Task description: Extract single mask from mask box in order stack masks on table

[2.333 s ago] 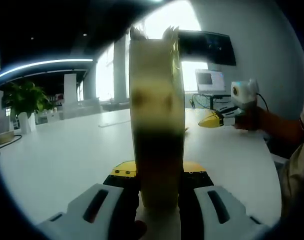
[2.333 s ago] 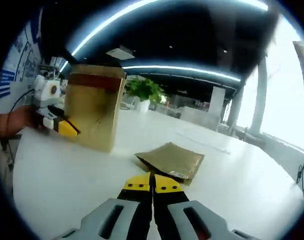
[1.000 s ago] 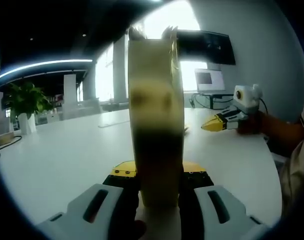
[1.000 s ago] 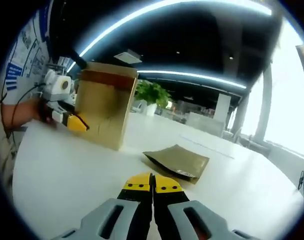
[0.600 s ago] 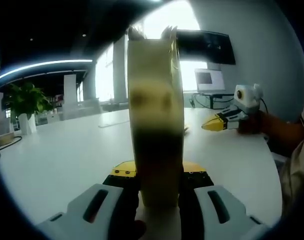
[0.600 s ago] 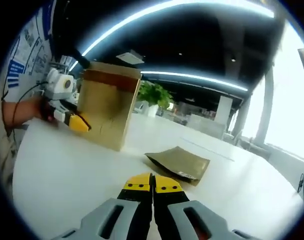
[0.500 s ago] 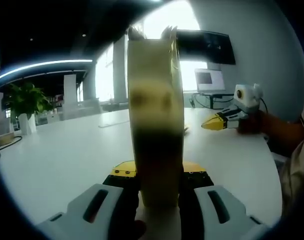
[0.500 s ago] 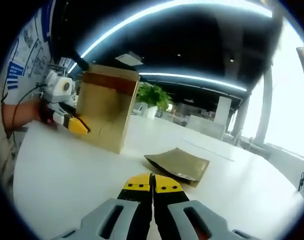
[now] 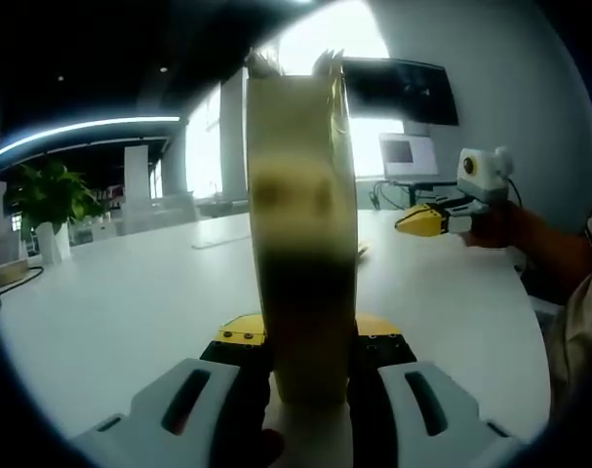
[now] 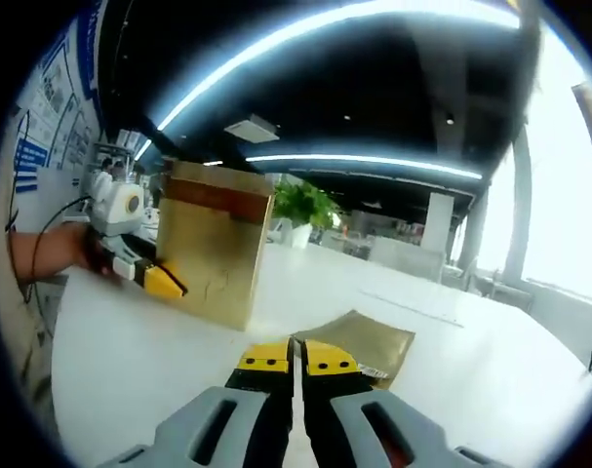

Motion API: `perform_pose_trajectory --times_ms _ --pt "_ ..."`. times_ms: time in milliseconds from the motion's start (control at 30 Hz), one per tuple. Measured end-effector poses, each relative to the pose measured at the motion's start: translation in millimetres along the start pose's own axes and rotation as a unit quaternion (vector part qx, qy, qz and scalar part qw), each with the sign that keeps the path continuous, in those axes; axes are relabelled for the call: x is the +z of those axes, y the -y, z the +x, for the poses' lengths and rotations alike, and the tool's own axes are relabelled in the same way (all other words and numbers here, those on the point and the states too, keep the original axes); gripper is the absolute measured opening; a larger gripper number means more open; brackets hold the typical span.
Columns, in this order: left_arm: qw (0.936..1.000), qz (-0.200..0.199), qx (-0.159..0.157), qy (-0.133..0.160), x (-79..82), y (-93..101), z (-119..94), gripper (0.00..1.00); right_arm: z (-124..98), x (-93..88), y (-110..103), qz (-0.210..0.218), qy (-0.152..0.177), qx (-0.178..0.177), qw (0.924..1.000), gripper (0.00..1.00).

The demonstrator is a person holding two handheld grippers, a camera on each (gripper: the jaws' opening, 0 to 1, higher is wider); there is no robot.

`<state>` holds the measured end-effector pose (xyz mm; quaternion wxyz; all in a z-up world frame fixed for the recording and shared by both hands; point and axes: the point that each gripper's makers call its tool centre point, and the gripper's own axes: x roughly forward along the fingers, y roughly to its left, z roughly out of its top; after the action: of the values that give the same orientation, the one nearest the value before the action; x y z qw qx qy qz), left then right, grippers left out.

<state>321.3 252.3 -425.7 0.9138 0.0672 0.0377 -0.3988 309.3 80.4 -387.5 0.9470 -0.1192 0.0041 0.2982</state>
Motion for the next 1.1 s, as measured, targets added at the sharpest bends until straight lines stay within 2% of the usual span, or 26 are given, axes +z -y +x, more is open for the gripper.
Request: perform_pose_trajectory --times_ms 67,167,400,667,900,1100 --pt "1.0000 0.000 0.000 0.000 -0.2 -0.2 0 0.20 -1 11.5 -3 -0.007 0.004 0.002 1.0000 0.01" --pt "1.0000 -0.001 0.000 0.000 -0.3 -0.3 0 0.20 -2 33.2 -6 -0.047 0.008 0.002 0.9989 0.02" --pt "1.0000 -0.002 -0.001 0.000 -0.1 0.7 0 0.20 -1 71.6 -16 -0.084 0.031 0.018 0.9958 0.03" --pt "1.0000 -0.002 -0.001 0.000 -0.1 0.6 0 0.20 8 90.5 -13 -0.124 0.037 0.031 0.9911 0.04" --pt "1.0000 -0.002 -0.001 0.000 0.1 1.6 0 0.20 14 110.4 -22 -0.173 0.039 0.047 0.9831 0.04" --pt "1.0000 0.001 0.000 -0.001 -0.5 1.3 0 0.21 21 118.0 -27 -0.202 0.034 0.056 0.9772 0.05"
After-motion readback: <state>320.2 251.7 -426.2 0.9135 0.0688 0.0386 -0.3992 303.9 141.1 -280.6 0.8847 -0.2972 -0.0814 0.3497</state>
